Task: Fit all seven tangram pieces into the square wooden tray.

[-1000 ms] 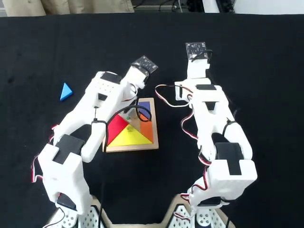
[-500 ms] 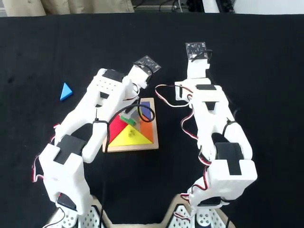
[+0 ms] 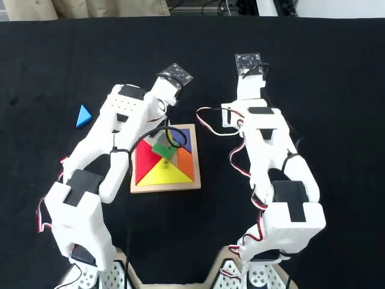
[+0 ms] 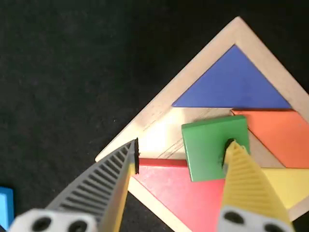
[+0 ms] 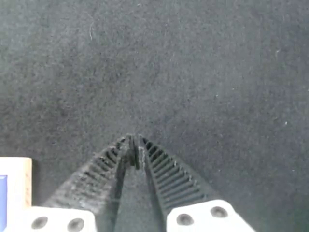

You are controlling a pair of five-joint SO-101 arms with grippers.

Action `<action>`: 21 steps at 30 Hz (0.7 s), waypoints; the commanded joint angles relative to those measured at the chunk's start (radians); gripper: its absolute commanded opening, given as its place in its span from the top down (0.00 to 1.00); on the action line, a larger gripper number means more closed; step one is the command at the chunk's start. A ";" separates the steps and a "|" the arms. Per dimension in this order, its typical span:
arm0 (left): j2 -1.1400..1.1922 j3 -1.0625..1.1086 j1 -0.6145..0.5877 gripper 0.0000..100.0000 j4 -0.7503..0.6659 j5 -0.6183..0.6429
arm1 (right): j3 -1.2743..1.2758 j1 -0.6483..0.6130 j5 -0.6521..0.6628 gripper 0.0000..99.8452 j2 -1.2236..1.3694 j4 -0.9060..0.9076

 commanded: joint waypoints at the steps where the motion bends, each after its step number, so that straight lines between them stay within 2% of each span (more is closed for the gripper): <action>1: -0.011 -0.012 -0.005 0.71 -0.017 -0.028 | -0.096 -0.006 0.002 0.99 -0.024 -0.020; 15: -0.009 -0.013 -0.016 0.71 -0.017 -0.103 | -0.096 -0.008 0.003 0.99 -0.024 -0.020; 21: 0.032 -0.101 -0.007 0.71 -0.017 -0.103 | -0.094 -0.008 0.003 0.99 -0.022 -0.020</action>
